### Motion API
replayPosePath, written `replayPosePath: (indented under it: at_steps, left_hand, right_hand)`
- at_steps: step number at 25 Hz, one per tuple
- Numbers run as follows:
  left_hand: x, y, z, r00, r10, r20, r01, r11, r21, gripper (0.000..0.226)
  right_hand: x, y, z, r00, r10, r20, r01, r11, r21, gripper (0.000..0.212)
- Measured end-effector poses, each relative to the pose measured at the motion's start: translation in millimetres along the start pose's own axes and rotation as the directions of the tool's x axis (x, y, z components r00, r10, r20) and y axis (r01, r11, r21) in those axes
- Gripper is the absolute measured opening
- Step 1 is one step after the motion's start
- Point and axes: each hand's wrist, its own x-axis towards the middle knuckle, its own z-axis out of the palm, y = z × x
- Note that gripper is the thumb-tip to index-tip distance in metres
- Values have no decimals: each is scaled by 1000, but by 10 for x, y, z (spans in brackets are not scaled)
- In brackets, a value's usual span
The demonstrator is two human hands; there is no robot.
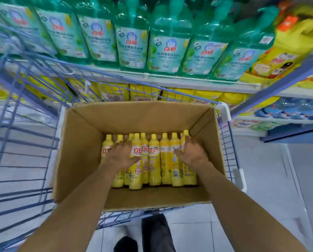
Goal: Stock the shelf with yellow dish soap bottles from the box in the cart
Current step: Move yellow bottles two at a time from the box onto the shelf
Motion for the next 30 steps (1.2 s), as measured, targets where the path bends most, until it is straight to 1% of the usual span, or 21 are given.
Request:
replayPosePath:
  at_steps: [3, 5, 7, 9, 12, 14, 16, 18, 19, 21, 23, 25, 27, 30]
  left_hand:
    - [456, -1, 227, 1000, -23, 7, 24, 996, -81, 78]
    - [708, 9, 392, 999, -52, 17, 54, 985, -164, 78]
    - [861, 60, 553, 994, -107, 29, 111, 962, -248, 82]
    - [969, 131, 671, 988, -156, -7, 147, 943, -299, 81]
    - [1106, 181, 775, 975, -206, -84, 169, 931, -322, 74]
    - [1155, 173, 774, 962, -264, -66, 218, 893, -393, 73]
    - [1128, 144, 752, 958, -280, -67, 211, 842, -497, 79]
    - [987, 104, 632, 955, -281, -98, 166, 774, -611, 83]
    - [889, 85, 550, 955, -273, -112, 136, 743, -655, 80]
    - [649, 72, 316, 962, -221, -158, 55, 729, -682, 72]
    - [364, 116, -32, 963, -153, -221, -37, 739, -672, 63]
    - [61, 188, -474, 949, -98, -300, -139, 722, -678, 59]
    - [-308, 285, -1014, 921, -28, -388, -261, 696, -669, 63]
    - [-902, 448, -1902, 870, 93, -485, -419, 657, -626, 66]
  right_hand:
    - [413, 77, 168, 997, 71, -12, -70, 991, 117, 69]
    - [603, 99, 262, 994, 103, -38, -97, 986, 134, 66]
    - [730, 137, 345, 989, 132, -74, -120, 982, 143, 61]
    - [863, 220, 433, 990, 123, -75, -109, 980, 167, 60]
    - [1035, 250, 537, 997, 53, -50, -42, 981, 187, 64]
    - [1100, 228, 555, 998, 47, -29, -40, 977, 208, 65]
    - [1078, 190, 499, 997, 73, -8, -69, 966, 250, 65]
    - [962, 175, 363, 997, 82, -9, -76, 954, 290, 67]
    - [893, 180, 285, 998, 58, -6, -54, 950, 308, 69]
    - [668, 125, 47, 999, -45, -28, 52, 949, 310, 67]
    - [381, 15, -271, 982, -157, -107, 185, 923, 337, 63]
    - [51, -156, -620, 948, -248, -197, 308, 870, 386, 64]
    - [-272, -362, -982, 901, -332, -280, 427, 793, 434, 66]
    - [-764, -718, -1669, 840, -416, -349, 542, 675, 500, 75]
